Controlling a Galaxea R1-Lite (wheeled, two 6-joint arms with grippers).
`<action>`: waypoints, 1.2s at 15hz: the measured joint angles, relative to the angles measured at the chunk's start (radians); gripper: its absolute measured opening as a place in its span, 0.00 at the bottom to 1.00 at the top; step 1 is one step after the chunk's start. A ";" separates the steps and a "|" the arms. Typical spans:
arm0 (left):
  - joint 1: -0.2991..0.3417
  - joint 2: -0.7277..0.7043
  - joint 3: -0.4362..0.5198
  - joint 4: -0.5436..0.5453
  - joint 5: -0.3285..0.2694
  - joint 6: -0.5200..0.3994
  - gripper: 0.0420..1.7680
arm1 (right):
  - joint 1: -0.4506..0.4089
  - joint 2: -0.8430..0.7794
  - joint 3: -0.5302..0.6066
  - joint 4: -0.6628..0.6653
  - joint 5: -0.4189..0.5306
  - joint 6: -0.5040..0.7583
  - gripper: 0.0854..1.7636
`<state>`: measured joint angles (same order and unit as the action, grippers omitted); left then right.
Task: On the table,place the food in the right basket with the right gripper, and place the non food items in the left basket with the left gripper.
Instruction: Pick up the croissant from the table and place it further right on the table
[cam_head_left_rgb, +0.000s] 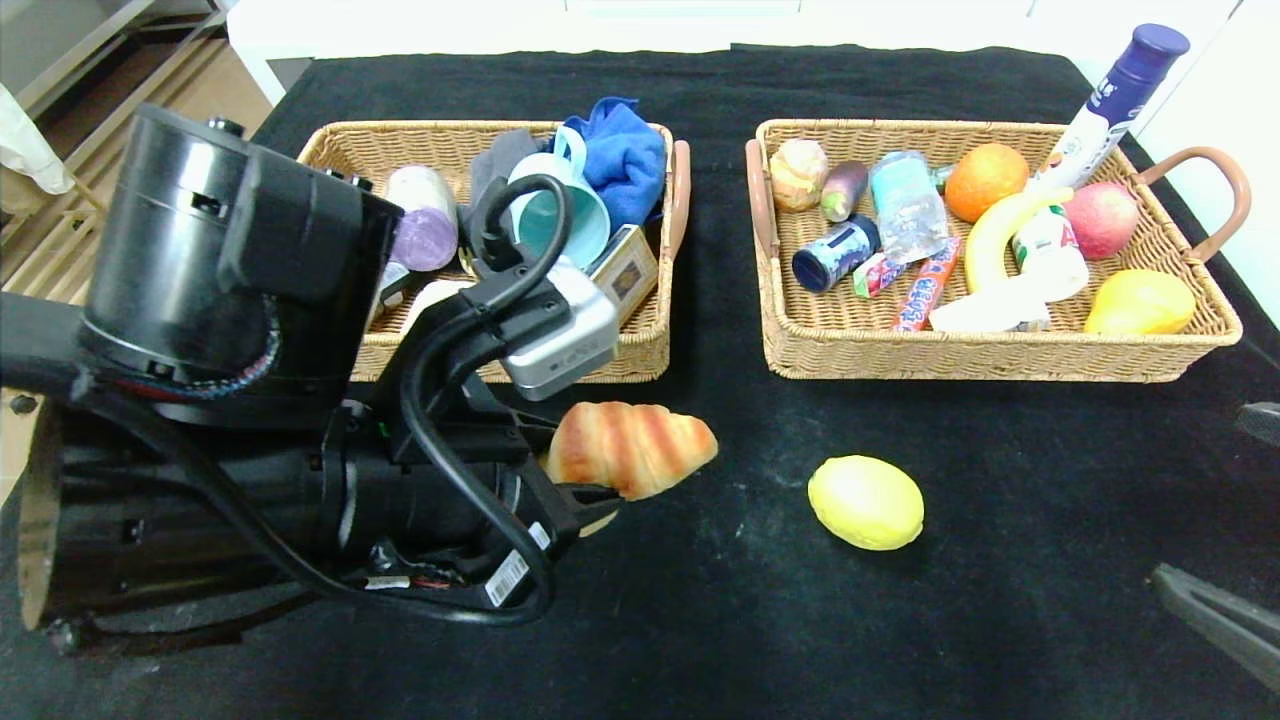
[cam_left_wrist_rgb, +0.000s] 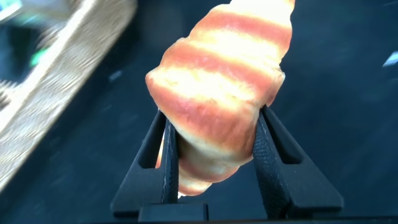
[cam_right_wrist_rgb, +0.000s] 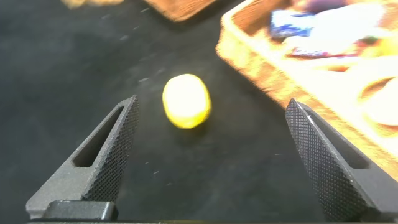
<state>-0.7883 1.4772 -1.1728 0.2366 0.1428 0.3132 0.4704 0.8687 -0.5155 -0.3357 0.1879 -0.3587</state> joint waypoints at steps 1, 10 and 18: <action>-0.031 0.015 -0.007 -0.001 0.010 -0.011 0.42 | 0.000 -0.006 -0.007 0.000 -0.009 0.001 0.97; -0.180 0.219 -0.117 -0.001 0.036 -0.063 0.41 | 0.005 -0.068 -0.070 0.003 -0.105 0.038 0.97; -0.199 0.316 -0.252 0.030 0.167 -0.284 0.41 | 0.004 -0.083 -0.077 0.006 -0.105 0.039 0.97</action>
<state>-0.9877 1.7930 -1.4245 0.2664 0.3098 0.0291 0.4747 0.7860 -0.5926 -0.3300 0.0832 -0.3202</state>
